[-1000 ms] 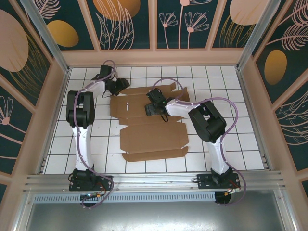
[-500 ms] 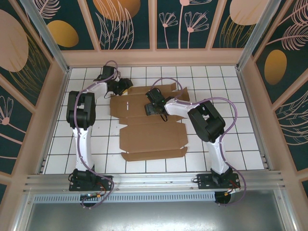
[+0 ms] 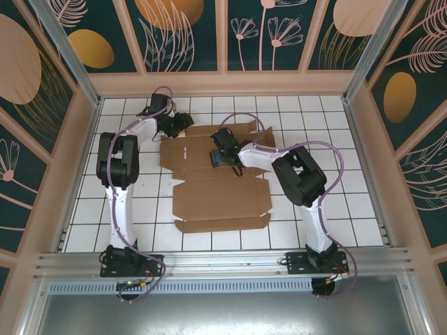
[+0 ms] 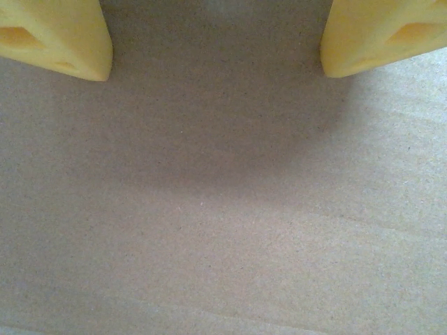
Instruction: Fold the paper box
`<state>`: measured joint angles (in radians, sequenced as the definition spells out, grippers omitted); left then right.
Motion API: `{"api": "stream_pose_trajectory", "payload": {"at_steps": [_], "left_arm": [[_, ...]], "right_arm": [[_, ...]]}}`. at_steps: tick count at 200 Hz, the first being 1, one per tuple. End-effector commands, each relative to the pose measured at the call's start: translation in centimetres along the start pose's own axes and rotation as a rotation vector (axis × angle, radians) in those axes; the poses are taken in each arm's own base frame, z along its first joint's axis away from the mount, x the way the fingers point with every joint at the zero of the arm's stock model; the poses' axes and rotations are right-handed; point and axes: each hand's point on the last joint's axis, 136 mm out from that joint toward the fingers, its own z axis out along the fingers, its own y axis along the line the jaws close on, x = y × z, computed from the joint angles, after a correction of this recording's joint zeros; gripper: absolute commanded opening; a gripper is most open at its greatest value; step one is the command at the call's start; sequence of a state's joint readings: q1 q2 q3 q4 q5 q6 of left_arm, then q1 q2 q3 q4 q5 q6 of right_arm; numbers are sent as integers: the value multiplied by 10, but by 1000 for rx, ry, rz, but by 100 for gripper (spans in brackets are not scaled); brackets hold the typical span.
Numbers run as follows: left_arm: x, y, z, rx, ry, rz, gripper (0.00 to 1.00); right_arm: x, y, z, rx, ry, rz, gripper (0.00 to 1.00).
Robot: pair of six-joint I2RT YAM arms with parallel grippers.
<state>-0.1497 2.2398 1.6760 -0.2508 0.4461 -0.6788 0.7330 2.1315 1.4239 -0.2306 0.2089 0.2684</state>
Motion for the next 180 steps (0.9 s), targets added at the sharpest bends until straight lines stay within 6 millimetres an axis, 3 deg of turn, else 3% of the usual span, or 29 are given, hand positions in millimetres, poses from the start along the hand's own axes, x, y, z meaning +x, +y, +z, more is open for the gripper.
{"api": "stream_pose_trajectory", "payload": {"at_steps": [1, 20, 53, 78, 132, 180], "left_arm": [[-20, -19, -59, -25, -115, 75, 55], [-13, 2, -82, -69, -153, 57, 57], [8, 63, -108, -217, -193, 13, 58], [27, 94, -113, -260, -184, -32, 58], [74, 92, -76, -88, 25, -79, 58], [88, 102, -68, -91, 69, -83, 57]], "right_arm": [[130, -29, 29, 80, 393, -72, 79], [129, -29, 28, 70, 389, -73, 78], [128, -28, 27, 53, 378, -74, 79], [130, -28, 26, 43, 378, -77, 79], [141, -30, 25, 29, 387, -81, 79], [139, -27, 24, 12, 379, -75, 78]]}}
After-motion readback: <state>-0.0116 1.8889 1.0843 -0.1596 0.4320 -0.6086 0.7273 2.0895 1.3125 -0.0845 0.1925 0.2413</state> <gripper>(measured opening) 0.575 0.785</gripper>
